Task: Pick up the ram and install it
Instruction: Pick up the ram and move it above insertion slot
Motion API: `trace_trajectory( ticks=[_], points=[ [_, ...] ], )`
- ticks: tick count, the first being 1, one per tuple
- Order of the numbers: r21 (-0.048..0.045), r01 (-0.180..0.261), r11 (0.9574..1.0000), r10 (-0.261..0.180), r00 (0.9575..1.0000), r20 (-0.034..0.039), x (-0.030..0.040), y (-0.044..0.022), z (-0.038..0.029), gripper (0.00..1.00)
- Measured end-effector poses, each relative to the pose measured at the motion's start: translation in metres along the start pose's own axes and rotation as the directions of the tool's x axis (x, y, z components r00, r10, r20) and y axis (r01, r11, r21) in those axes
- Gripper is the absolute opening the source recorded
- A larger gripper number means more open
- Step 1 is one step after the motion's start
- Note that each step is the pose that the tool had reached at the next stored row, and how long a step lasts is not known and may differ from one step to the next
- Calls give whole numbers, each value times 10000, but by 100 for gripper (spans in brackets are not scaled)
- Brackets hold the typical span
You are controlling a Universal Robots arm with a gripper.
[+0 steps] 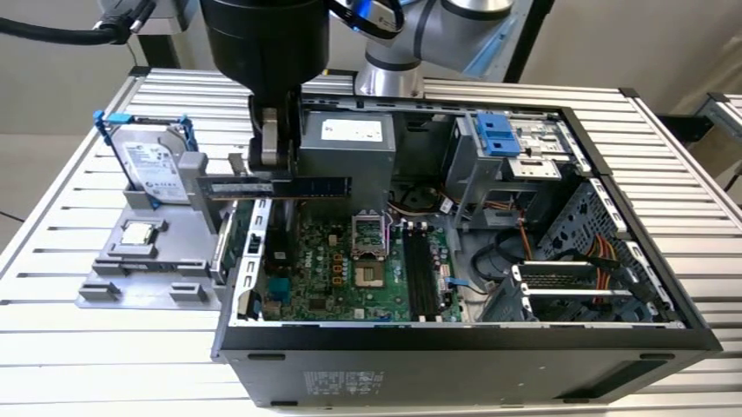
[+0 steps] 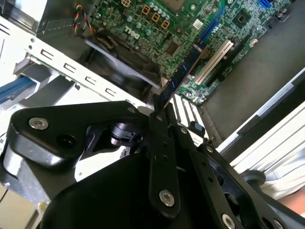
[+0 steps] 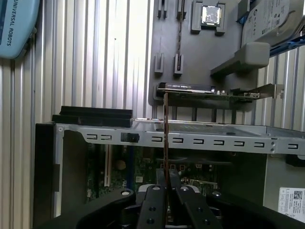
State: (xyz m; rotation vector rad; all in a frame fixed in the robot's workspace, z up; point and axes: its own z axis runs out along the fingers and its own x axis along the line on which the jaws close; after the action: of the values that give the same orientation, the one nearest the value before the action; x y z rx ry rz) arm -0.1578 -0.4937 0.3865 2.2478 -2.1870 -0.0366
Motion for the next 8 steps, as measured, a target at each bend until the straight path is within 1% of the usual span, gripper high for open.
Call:
trace_trajectory(
  ticks=[4, 8],
  points=[
    [26, 12, 10000, -12, 10000, 0, 1, -17, 1, 0],
    [25, 20, 10000, -20, 10000, -4, 1, -51, -1, 0]
  ],
)
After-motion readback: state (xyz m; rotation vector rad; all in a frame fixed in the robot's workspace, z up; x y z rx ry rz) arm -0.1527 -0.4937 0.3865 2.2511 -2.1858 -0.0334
